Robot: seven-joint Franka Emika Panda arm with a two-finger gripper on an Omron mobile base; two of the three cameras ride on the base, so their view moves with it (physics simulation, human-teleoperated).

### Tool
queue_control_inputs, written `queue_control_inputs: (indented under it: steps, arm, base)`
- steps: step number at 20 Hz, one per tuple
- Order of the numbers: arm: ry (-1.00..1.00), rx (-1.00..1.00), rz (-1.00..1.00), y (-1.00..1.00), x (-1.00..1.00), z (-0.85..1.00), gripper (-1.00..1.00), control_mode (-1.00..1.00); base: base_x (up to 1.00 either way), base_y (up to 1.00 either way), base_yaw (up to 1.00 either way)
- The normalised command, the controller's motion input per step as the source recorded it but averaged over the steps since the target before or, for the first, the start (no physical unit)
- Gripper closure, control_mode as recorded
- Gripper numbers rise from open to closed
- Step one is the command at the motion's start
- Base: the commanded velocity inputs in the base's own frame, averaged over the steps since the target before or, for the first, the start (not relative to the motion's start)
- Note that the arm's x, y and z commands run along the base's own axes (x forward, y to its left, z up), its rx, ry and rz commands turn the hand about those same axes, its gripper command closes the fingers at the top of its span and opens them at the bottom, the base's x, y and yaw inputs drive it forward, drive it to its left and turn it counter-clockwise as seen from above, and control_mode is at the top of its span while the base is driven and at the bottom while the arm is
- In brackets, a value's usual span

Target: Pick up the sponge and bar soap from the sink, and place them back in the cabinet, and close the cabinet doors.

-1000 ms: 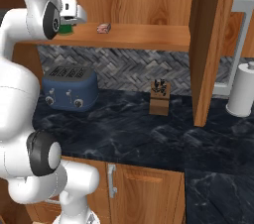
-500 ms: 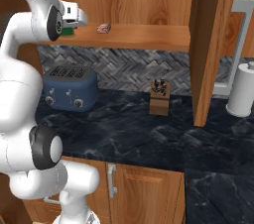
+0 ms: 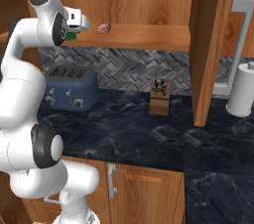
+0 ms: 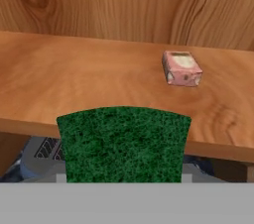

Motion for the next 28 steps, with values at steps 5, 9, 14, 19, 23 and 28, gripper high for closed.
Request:
queue_control_inputs:
  steps: [5,9,14,19,23,28]
  arm:
    - [0.0,0.02,0.0,0.0,0.23,-0.12,1.0,-1.0]
    - [0.0,0.01,0.0,0.0,0.27,-0.04,1.0,-1.0]
    - [0.0,0.0,0.0,0.0,0.29,0.0,1.0,-1.0]
    - [0.0,0.0,0.0,0.0,0.3,0.0,1.0,-1.0]
    - [0.0,0.0,0.0,0.0,0.31,0.0,1.0,-1.0]
    - [0.0,0.0,0.0,0.0,0.23,0.0,1.0,-1.0]
  base:
    - [0.0,0.0,0.0]
    - [0.0,0.0,0.0]
    - [0.0,0.0,0.0]
    - [0.0,0.0,0.0]
    - [0.0,0.0,0.0]
    - [0.0,0.0,0.0]
